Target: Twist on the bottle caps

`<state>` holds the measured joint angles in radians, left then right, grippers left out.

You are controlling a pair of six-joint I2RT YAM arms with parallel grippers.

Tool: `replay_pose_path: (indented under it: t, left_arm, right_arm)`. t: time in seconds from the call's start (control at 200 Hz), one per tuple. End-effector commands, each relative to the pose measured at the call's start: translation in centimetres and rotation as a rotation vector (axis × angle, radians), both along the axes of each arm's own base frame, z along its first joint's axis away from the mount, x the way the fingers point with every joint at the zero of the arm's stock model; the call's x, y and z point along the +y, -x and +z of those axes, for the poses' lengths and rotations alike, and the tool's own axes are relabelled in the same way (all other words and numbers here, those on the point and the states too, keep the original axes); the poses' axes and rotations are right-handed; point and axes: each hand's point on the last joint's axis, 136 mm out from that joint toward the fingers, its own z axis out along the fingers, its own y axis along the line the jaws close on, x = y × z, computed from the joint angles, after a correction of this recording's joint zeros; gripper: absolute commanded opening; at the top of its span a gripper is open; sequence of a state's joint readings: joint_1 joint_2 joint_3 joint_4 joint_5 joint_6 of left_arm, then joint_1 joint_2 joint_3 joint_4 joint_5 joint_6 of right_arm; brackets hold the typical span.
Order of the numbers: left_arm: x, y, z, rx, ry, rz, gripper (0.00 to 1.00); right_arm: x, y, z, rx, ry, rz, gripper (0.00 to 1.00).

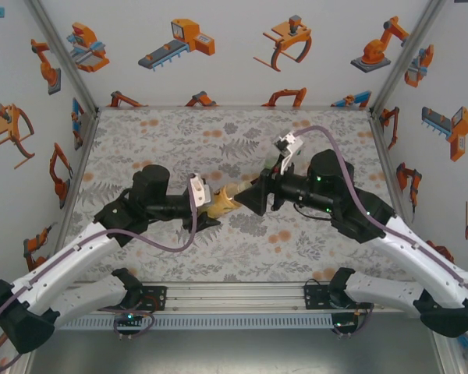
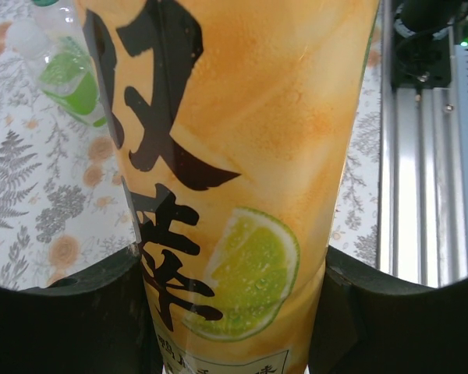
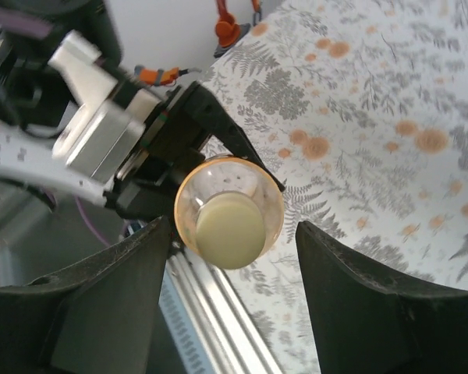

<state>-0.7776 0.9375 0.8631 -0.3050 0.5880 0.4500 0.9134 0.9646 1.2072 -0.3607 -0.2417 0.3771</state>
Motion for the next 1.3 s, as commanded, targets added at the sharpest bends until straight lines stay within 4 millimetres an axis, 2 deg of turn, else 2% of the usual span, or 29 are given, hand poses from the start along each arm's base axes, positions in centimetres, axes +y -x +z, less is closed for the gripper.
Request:
replay_pose_path:
  t: [0.0,0.21,0.376,0.786,1.111,1.297]
  left_arm:
    - [0.5,2.3,1.0,0.018,0.002,-0.094,0.0]
    - [1.6,5.1,-0.1,0.077,-0.038,-0.188,0.0]
    - [2.4,6.7,-0.6,0.13,-0.06,-0.238,0.0]
    - [2.9,7.6,-0.8,0.153,-0.061,-0.258,0.0]
    - [2.8,7.5,-1.1,0.161,-0.073,-0.258,0.0]
    - [2.8,7.5,-1.1,0.163,-0.076,-0.26,0.0]
  right_arm:
    - [-0.1,3.1,1.4,-0.239,0.044,0.184,0.62]
    - [-0.1,7.4,0.6,-0.425,0.126,0.468,0.6]
    - [-0.2,9.7,0.2,-0.564,0.127,0.63,0.54]
    - [1.5,10.1,0.1,-0.564,0.078,0.727,0.49]
    - [1.7,10.1,0.9,-0.587,0.055,0.731,0.48]
    - [2.0,9.9,0.6,-0.577,0.061,0.735,0.47]
